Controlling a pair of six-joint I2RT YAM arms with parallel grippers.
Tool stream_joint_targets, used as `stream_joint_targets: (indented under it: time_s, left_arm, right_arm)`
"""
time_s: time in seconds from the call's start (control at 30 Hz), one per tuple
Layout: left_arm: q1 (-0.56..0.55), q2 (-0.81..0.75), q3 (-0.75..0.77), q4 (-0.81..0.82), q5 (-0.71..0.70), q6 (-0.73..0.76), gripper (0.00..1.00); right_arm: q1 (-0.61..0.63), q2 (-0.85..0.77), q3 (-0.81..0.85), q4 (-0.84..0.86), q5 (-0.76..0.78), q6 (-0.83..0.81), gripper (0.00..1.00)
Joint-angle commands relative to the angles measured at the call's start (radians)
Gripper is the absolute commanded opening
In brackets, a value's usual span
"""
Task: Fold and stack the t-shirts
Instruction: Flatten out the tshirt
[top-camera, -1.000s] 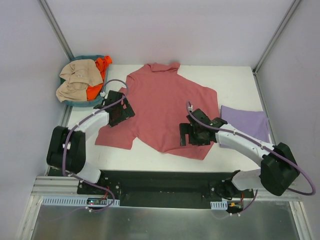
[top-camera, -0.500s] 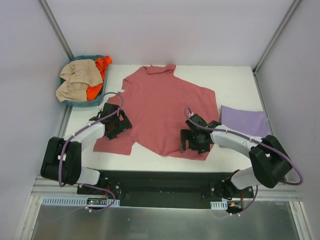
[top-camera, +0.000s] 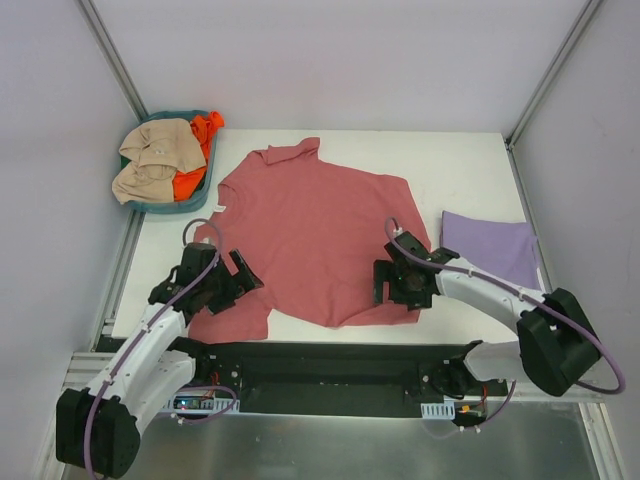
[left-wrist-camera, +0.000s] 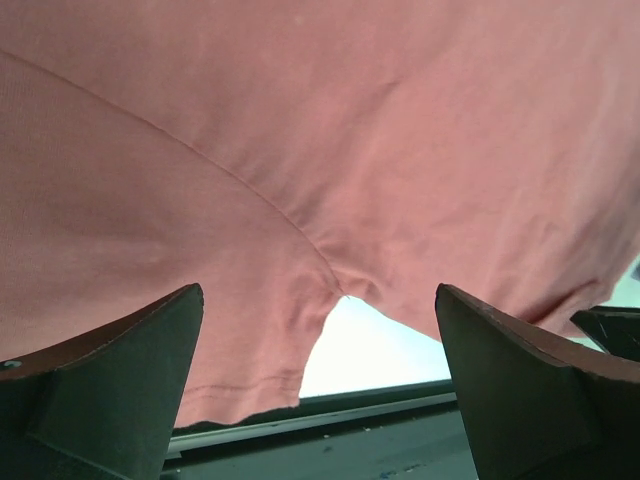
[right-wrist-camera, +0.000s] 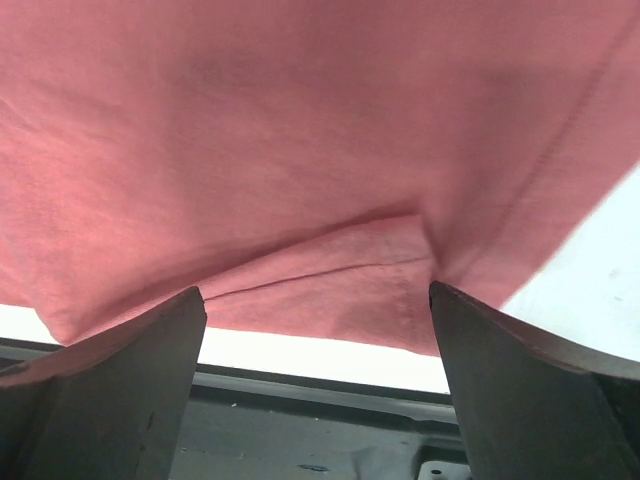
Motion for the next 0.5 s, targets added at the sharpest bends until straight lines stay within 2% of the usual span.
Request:
stream_joint_targets:
  time_s: [0.0,0.13,0.23,0.37,0.47]
  left_arm:
    - [-0.004,-0.03,0.104,-0.059,-0.018,0.034,0.99]
    - [-0.003,0.025,0.192,-0.076,-0.092,0.066,0.99]
    - [-0.003,0.097,0.25,-0.074,-0.158,0.067,0.99]
    - [-0.003,0.2,0.32,-0.056,-0.238,0.066,0.99]
    - [-0.001,0.278,0.344,-0.005,-0.282,0.078,0.99]
  right_arm:
    - [-0.019,-0.102,0.029,-0.09,0.117,0.003,0.96]
    - [-0.024,-0.168,0.061,-0.113,0.151,-0.009,0.96]
    - [-0.024,-0.175,0.063,-0.05,0.097,-0.036,0.96]
    - [-0.036,-0.071,0.113,0.007,0.088,-0.021,0.96]
    - [-0.091,0.06,0.163,0.027,0.091,-0.018,0.96]
